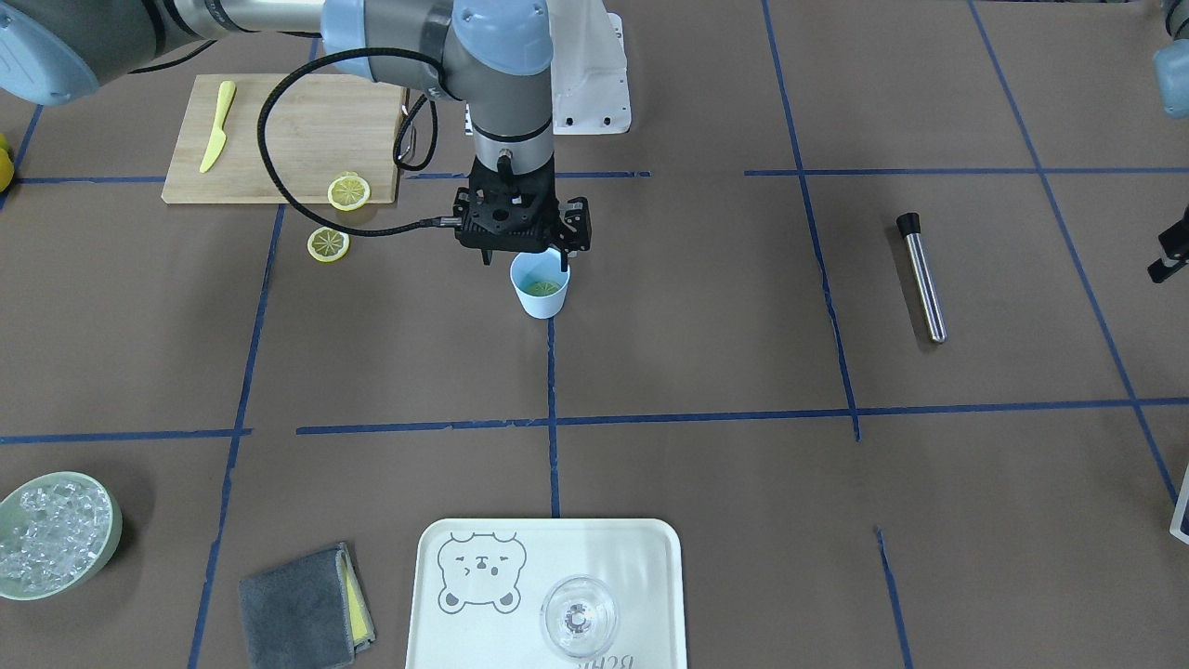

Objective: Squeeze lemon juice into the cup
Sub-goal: 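Release the lemon slice into the cup and raise the right arm away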

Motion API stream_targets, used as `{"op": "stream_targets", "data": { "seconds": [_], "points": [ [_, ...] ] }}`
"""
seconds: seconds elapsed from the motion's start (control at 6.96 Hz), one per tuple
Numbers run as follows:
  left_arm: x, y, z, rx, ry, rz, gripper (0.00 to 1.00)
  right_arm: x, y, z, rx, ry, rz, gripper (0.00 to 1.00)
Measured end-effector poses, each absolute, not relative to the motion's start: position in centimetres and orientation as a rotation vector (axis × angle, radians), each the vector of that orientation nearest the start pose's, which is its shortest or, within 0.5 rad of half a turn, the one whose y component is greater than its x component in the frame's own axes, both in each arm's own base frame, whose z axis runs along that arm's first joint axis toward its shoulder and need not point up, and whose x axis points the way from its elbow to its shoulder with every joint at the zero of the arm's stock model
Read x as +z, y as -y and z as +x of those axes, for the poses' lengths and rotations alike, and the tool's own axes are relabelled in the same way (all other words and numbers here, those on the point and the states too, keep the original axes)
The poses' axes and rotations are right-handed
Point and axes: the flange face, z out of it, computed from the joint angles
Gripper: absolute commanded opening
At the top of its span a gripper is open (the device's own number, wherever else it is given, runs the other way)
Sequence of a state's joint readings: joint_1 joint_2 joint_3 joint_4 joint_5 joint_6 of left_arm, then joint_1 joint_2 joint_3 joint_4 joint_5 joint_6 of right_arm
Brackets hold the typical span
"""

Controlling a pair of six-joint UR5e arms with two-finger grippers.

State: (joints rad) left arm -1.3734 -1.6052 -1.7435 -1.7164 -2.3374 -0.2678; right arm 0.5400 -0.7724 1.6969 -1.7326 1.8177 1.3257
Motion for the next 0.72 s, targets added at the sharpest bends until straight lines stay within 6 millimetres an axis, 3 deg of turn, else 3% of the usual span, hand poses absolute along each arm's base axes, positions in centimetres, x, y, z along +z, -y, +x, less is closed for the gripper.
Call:
{"op": "stream_targets", "data": {
  "seconds": [0.14, 0.43, 0.57, 0.72],
  "points": [
    [52.4, 51.5, 6.0, 0.078, -0.815, 0.113, 1.0, 16.4, 45.8, -49.1, 0.16, 0.798, 0.078, 1.0],
    [46.8, 50.7, 7.9, 0.078, -0.789, 0.019, 1.0, 20.7, 48.9, -40.3, 0.08, 0.821, 0.077, 1.0],
    [43.9, 51.0, 9.3, 0.083, -0.765, -0.034, 1.0, 23.1, 50.2, -36.2, 0.035, 0.826, 0.081, 1.0],
    [42.3, 51.5, 11.4, 0.101, -0.748, -0.091, 1.0, 25.8, 51.3, -31.8, 0.002, 0.829, 0.083, 1.0]
  ]
}}
